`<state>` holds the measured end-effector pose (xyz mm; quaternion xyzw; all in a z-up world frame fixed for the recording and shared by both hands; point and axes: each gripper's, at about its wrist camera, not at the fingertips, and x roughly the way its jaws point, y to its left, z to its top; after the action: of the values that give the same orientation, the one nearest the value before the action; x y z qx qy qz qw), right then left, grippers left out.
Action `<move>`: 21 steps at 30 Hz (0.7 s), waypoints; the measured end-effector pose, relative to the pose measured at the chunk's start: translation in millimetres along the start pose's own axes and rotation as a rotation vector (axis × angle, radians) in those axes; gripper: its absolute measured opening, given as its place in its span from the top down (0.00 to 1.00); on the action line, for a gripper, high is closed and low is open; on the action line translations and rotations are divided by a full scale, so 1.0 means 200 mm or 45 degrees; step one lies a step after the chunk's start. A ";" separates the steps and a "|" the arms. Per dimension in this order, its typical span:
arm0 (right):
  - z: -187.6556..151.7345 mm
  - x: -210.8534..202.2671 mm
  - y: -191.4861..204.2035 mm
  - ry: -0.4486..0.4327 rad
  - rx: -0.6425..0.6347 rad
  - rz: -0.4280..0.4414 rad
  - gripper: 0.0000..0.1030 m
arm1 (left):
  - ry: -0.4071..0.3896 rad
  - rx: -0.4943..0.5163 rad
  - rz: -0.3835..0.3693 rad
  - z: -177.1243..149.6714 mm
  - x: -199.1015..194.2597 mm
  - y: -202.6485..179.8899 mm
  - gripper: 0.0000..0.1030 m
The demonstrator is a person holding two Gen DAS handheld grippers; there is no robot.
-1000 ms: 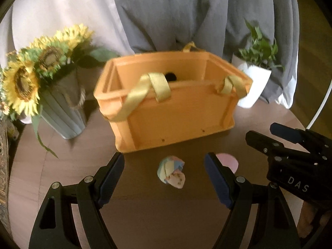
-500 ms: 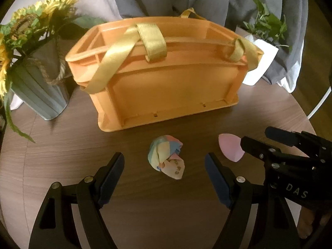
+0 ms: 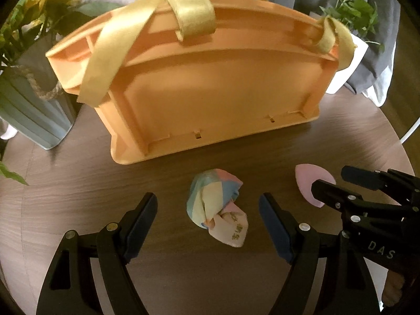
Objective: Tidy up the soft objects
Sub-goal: 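Grasp the pastel cloth with the left tool while the right tool grasps the pink sponge, then lift and carry the pastel cloth and pink sponge over the crate with both tools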
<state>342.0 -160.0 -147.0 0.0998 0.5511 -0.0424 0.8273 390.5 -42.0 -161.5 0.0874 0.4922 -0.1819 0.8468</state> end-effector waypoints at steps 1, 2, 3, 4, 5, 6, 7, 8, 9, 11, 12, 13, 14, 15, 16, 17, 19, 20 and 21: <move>0.00 0.01 0.00 0.006 -0.001 0.002 0.45 | 0.002 -0.002 0.002 0.00 0.01 0.00 0.23; 0.00 0.01 -0.01 0.009 -0.002 0.008 0.46 | 0.001 -0.001 0.007 0.00 0.02 0.00 0.23; 0.01 0.02 0.00 0.012 -0.003 0.019 0.48 | 0.003 0.002 0.015 0.00 0.02 0.00 0.24; 0.01 0.02 0.00 0.014 -0.005 0.028 0.49 | 0.005 0.005 0.019 0.00 0.03 -0.01 0.25; 0.01 0.03 0.00 0.016 -0.010 0.034 0.49 | 0.006 0.007 0.018 -0.01 0.04 -0.01 0.26; 0.01 0.03 0.01 0.015 -0.020 0.036 0.50 | 0.009 0.007 0.016 0.00 0.05 -0.01 0.28; 0.01 0.04 0.02 0.019 -0.027 0.043 0.51 | 0.015 0.006 0.010 0.00 0.05 -0.01 0.31; 0.01 0.04 0.02 0.025 -0.031 0.054 0.53 | 0.016 0.006 0.001 0.00 0.06 -0.01 0.32; 0.01 0.05 0.03 0.031 -0.038 0.070 0.55 | 0.016 0.007 -0.002 0.00 0.06 -0.01 0.35; 0.00 0.06 0.04 0.039 -0.048 0.088 0.61 | 0.015 0.010 -0.009 0.00 0.06 -0.01 0.42; 0.00 0.06 0.04 0.043 -0.053 0.093 0.62 | 0.015 0.007 -0.017 0.00 0.06 -0.01 0.49; 0.00 0.06 0.05 0.041 -0.057 0.091 0.62 | 0.014 0.001 -0.023 0.00 0.07 -0.01 0.56; 0.00 0.06 0.05 0.035 -0.061 0.087 0.62 | 0.014 -0.006 -0.030 0.00 0.07 0.00 0.59; -0.01 0.06 0.05 0.034 -0.064 0.087 0.62 | 0.014 -0.006 -0.033 0.00 0.07 0.00 0.59; -0.01 0.06 0.05 0.034 -0.064 0.087 0.63 | 0.008 0.001 -0.030 -0.01 0.07 -0.01 0.59; -0.01 0.06 0.05 0.030 -0.065 0.088 0.63 | 0.007 0.004 -0.028 0.00 0.07 -0.01 0.60; -0.01 0.07 0.05 0.029 -0.069 0.089 0.63 | 0.005 0.010 -0.030 -0.01 0.07 -0.01 0.60; -0.01 0.07 0.05 0.023 -0.072 0.087 0.64 | 0.003 0.012 -0.030 -0.01 0.06 0.00 0.61; -0.01 0.07 0.06 0.021 -0.074 0.086 0.64 | -0.002 0.015 -0.028 -0.02 0.06 0.00 0.61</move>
<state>348.0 -148.1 -158.2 0.0947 0.5554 0.0024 0.8262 392.7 -43.3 -172.9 0.0868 0.4914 -0.1942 0.8445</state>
